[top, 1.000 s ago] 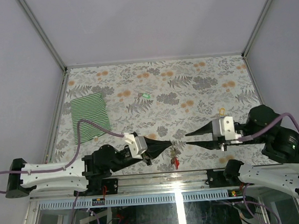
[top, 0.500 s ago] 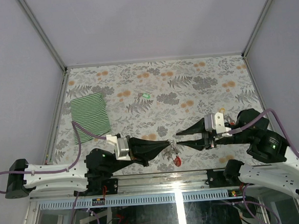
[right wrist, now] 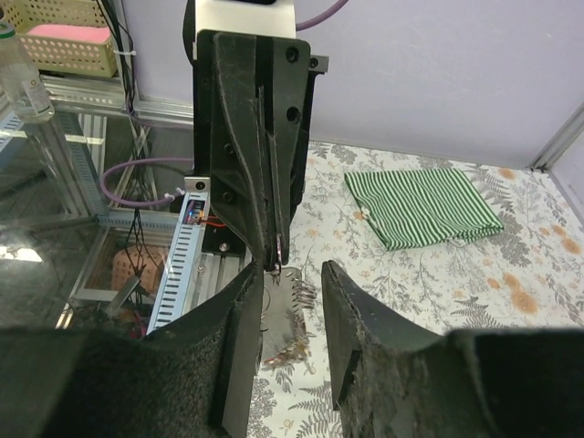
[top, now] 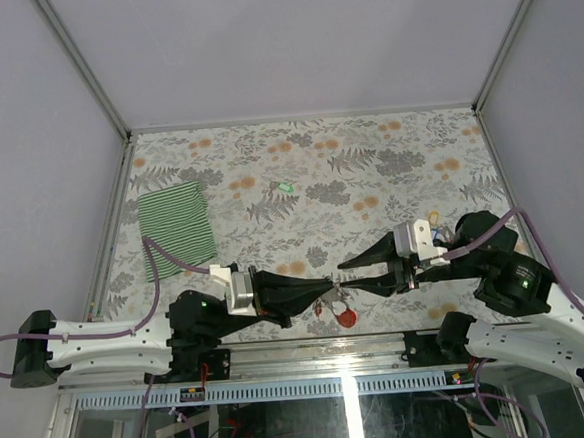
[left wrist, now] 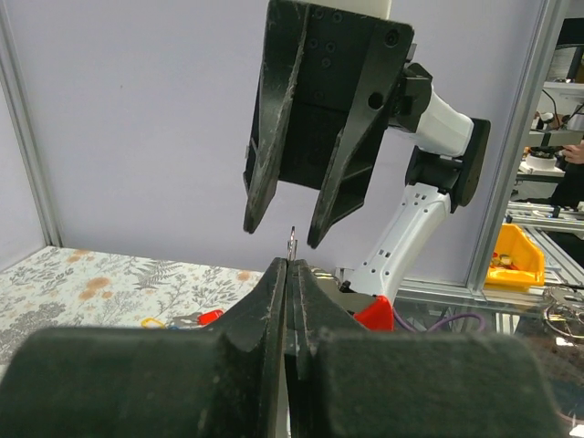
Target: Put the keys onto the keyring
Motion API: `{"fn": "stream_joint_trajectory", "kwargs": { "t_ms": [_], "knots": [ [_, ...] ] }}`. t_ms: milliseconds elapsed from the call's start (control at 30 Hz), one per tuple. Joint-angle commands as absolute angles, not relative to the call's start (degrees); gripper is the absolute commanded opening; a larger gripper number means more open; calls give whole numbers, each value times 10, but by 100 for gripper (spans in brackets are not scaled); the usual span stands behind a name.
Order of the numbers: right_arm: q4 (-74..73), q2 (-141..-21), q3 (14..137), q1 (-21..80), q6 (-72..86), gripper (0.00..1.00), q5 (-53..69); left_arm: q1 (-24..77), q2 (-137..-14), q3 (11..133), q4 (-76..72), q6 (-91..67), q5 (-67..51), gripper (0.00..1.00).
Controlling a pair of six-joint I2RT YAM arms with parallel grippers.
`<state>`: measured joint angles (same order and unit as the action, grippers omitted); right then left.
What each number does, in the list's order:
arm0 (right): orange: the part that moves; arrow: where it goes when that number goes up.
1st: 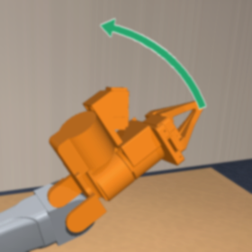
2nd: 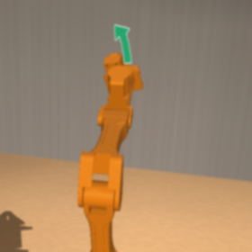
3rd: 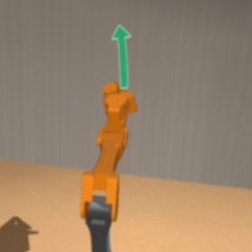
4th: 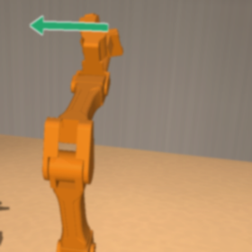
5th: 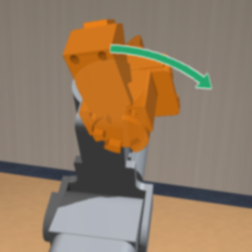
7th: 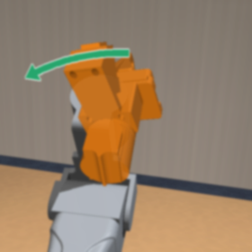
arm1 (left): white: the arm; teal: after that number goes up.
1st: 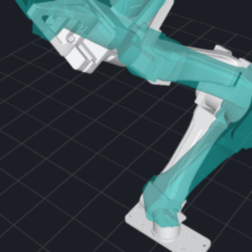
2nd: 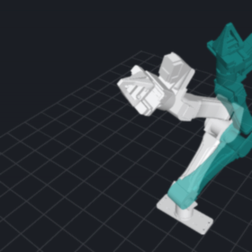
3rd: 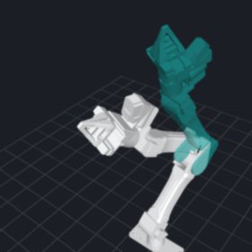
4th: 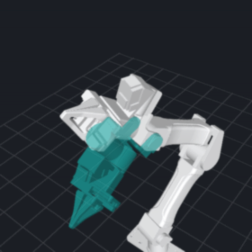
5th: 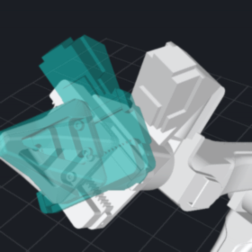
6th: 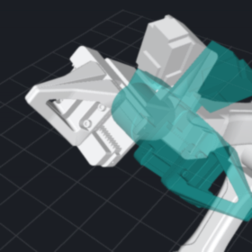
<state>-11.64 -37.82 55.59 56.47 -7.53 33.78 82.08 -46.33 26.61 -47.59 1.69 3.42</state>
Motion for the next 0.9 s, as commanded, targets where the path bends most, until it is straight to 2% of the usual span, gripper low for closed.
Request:
{"fn": "stream_joint_trajectory", "kwargs": {
  "t_ms": [0,567,800,867],
  "knots": [
    [-83,-384,555,564,-69,38,349,818,-458,294,-532,17,21,0],
    [-86,-401,559,564,-65,21,379,818,-462,299,-530,19,9,0],
    [-88,-406,567,565,-66,1,386,819,-467,305,-524,20,9,0],
    [-92,-404,573,565,-69,0,379,819,-469,308,-514,18,15,0]
  ]
}}
